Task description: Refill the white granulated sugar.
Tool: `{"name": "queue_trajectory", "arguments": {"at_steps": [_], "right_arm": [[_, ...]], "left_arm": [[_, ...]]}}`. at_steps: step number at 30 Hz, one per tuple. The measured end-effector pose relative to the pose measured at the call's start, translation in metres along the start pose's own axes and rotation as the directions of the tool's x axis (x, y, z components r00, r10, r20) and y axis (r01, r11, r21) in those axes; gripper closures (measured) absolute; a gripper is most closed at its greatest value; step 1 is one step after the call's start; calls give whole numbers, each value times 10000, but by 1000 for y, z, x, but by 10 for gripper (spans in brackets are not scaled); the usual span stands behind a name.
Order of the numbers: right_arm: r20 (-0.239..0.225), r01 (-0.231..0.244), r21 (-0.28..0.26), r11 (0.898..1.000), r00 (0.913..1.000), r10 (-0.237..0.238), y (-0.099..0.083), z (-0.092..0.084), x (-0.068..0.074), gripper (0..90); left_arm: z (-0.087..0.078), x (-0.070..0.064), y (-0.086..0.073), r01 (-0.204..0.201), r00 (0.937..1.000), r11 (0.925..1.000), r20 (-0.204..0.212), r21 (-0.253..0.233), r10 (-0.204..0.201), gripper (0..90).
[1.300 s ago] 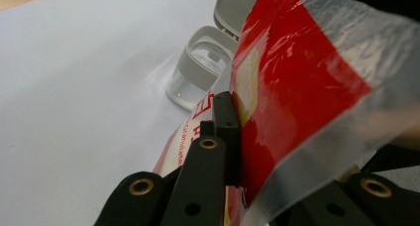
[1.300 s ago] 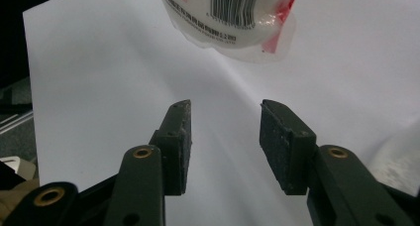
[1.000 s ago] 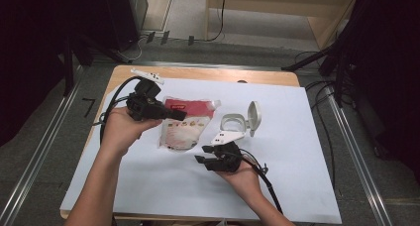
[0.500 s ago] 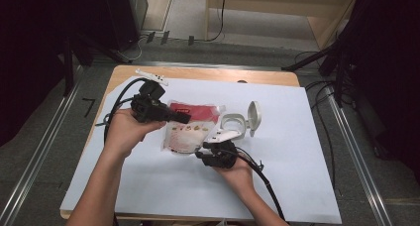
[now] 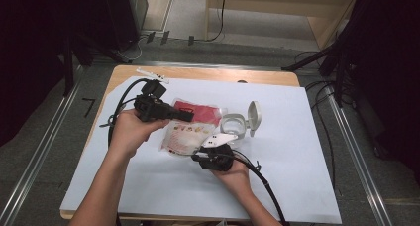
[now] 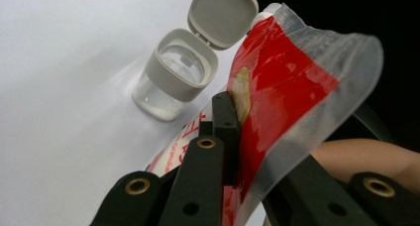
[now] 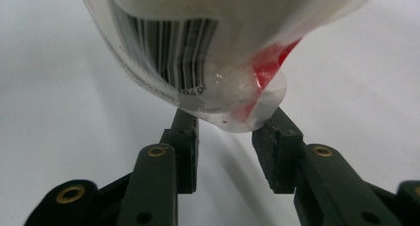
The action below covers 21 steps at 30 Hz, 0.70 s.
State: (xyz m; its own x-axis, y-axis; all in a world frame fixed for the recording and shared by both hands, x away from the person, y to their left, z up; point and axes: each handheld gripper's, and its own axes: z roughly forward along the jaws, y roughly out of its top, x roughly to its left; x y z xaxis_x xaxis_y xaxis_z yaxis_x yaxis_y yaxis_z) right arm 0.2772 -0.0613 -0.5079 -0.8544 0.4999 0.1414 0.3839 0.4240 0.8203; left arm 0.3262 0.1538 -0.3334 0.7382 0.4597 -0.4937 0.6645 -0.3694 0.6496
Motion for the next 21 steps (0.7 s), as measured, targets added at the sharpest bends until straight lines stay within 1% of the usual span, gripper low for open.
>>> {"name": "queue_trajectory", "arguments": {"at_steps": [1,2,4,5,6,7,8,9,11,12,13,14,15,16,17,18,19,20,21], "right_arm": [[0,0,0,10000,10000,0,0,0,0,648],[-80,-15,-88,10000,10000,14,1,-2,3,656],[-185,24,-67,10000,9998,-25,2,-3,7,661],[-199,52,-33,10000,9998,-53,2,-3,8,665],[-199,52,-33,10000,9998,-53,2,-3,8,665],[-363,127,31,9999,9993,-126,2,-4,13,674],[-381,141,50,9999,9992,-139,2,-4,14,675],[-434,148,39,9999,9990,-146,2,-4,15,677],[-560,93,70,9999,9984,-89,1,-5,17,682],[-574,125,105,9999,9983,-119,1,-5,18,684],[-611,101,150,9998,9981,-92,1,-6,18,685],[-661,79,153,9999,9978,-68,0,-6,19,686],[-676,52,162,9999,9977,-41,0,-6,19,688],[-734,45,191,9998,9973,-31,-1,-7,19,689],[-741,59,224,9997,9972,-43,-1,-7,19,693],[-783,106,216,9997,9969,-88,-1,-8,20,697],[-779,96,213,9997,9969,-79,-1,-9,21,698],[-879,31,212,9998,9961,-12,-1,-10,21,700],[-883,37,202,9998,9961,-19,-1,-10,22,701]], "left_arm": [[0,0,0,0,10000,10000,0,0,0,895],[0,-1,0,6,10000,9999,-47,-146,-7,895],[0,-2,0,-89,9996,9998,-255,-184,84,886],[0,-2,1,-181,9990,9998,-406,-115,176,881],[0,-2,1,-181,9990,9998,-406,-115,176,869],[3,-2,0,-337,9978,9994,-570,58,340,861],[4,-2,0,-437,9969,9988,-649,209,449,856],[8,-2,0,-581,9948,9971,-806,492,619,850],[12,-3,0,-800,9899,9937,-1105,782,884,836],[14,-3,0,-1015,9877,9908,-1101,891,1111,830],[15,-5,-1,-1328,9827,9853,-1148,1077,1450,827],[17,-5,-1,-1389,9811,9836,-1193,1154,1525,825],[18,-6,-1,-1528,9764,9768,-1300,1499,1727,823],[20,-7,-2,-1583,9726,9745,-1451,1594,1817,824],[21,-7,-2,-1791,9646,9670,-1613,1815,2089,830],[22,-7,-2,-1824,9639,9668,-1617,1789,2118,826],[23,-7,-2,-1819,9655,9677,-1549,1745,2094,828],[23,-7,-2,-1819,9655,9677,-1549,1745,2094,832],[23,-7,-3,-1798,9660,9683,-1546,1735,2071,832]]}}
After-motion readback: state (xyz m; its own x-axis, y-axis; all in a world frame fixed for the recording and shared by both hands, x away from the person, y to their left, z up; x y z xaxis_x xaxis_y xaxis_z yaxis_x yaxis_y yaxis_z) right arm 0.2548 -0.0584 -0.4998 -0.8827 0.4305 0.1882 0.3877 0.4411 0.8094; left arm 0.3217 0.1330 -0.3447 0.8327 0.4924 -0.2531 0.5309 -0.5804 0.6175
